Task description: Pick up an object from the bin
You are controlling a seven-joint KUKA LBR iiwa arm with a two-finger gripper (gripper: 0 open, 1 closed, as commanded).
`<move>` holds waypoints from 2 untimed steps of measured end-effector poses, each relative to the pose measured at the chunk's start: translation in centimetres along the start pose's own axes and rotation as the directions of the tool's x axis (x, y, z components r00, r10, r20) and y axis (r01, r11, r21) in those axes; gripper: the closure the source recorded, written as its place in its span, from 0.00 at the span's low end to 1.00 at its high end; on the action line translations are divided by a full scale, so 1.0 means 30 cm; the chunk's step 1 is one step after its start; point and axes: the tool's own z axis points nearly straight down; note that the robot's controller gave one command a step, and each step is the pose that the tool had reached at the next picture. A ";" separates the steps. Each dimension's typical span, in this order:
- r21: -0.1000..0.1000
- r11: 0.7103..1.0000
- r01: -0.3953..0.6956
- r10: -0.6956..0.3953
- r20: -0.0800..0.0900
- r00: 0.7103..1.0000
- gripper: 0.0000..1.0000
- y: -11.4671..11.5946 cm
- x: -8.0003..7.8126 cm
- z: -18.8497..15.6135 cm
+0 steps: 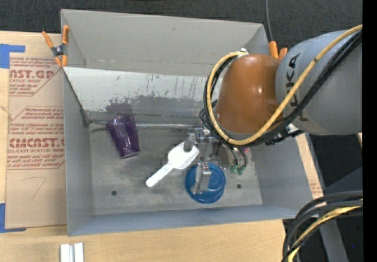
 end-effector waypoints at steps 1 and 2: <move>0.000 1.000 0.000 0.000 0.000 1.000 1.00 0.000 0.000 0.000; 0.000 1.000 0.000 0.000 0.000 1.000 0.00 0.000 0.000 0.000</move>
Offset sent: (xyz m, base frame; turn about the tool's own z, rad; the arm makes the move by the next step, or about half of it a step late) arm 0.0000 0.0000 0.0000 0.0000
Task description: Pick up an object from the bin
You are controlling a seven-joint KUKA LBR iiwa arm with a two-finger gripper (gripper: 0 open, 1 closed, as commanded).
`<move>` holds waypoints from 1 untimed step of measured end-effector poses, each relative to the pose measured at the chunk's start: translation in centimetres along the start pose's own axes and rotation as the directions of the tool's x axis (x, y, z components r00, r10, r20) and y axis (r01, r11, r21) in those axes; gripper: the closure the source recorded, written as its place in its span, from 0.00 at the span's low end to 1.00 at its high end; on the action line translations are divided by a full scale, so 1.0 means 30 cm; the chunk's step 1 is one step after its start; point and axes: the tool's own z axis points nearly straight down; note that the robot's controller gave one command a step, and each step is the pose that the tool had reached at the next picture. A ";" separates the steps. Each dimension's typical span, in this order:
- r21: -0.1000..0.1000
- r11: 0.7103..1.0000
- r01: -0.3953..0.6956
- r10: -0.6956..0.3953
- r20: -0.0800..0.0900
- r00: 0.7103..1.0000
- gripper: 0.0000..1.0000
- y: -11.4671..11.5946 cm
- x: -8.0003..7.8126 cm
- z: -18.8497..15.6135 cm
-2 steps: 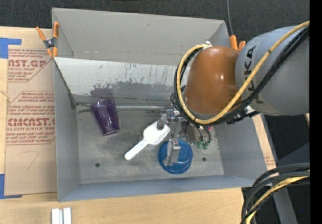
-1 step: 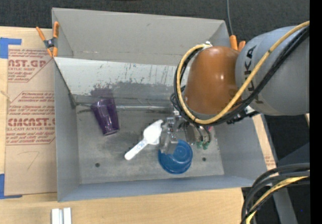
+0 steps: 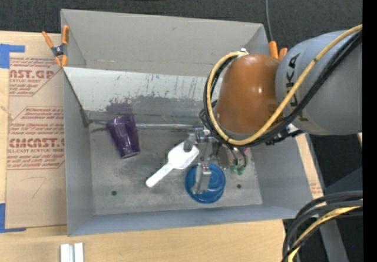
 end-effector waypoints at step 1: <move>0.000 1.000 0.000 0.000 0.000 1.000 1.00 0.000 0.000 0.000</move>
Offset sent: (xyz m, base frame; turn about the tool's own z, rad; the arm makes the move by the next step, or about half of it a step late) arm 0.0000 0.0000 0.0000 0.0000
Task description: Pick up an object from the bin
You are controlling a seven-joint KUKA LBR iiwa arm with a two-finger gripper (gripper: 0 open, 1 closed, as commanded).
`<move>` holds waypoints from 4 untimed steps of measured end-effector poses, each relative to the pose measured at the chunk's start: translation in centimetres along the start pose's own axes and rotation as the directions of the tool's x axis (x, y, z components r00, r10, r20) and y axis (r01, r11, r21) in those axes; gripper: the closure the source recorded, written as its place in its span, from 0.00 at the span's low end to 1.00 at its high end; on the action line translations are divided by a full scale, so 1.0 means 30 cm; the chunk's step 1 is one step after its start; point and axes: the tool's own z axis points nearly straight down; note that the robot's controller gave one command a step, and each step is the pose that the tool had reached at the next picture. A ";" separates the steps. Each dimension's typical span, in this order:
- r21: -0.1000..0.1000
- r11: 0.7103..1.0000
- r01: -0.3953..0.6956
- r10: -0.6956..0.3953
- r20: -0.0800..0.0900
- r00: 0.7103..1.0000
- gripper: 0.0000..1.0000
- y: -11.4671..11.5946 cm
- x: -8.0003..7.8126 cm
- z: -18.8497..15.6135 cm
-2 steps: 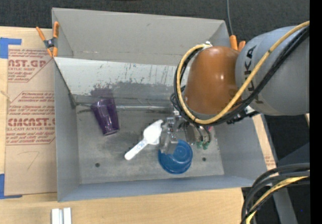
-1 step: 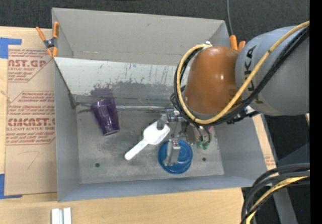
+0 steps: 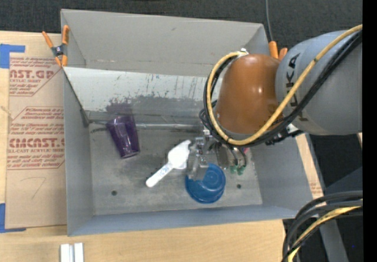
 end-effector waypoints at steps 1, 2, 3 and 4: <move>0.000 1.000 0.000 0.000 0.000 1.000 0.00 0.000 0.000 0.000; 0.000 1.000 0.000 0.000 0.000 1.000 1.00 0.000 0.000 0.000; 0.000 1.000 0.000 0.000 0.000 1.000 1.00 0.000 0.000 0.000; -0.002 1.000 -0.014 0.014 0.001 1.000 0.00 -0.018 -0.020 -0.046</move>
Offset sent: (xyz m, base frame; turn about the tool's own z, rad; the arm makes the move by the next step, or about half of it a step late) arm 0.0000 0.0000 0.0000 0.0000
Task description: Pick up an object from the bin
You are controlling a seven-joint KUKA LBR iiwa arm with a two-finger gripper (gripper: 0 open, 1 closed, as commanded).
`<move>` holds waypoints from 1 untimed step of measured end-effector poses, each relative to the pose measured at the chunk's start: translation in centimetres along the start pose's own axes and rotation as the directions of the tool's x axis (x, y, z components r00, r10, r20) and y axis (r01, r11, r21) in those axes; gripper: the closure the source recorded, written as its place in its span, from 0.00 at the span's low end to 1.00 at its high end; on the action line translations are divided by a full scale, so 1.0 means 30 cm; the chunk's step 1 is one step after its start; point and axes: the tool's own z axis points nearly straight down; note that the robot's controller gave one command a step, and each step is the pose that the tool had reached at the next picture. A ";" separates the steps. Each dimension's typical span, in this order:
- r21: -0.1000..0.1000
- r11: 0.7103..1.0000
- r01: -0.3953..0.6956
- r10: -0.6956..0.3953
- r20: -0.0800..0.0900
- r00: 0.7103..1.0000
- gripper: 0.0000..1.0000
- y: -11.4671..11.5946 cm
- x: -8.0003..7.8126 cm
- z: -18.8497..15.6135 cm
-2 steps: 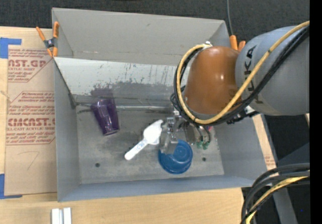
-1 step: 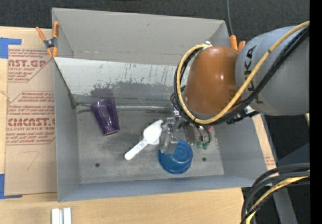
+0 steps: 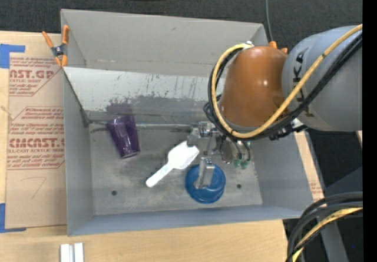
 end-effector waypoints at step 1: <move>0.000 1.000 0.000 0.000 0.000 1.000 0.00 0.000 0.000 0.000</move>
Offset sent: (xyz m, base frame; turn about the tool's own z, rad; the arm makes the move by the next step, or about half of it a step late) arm 0.0078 -0.0053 -0.0065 0.0250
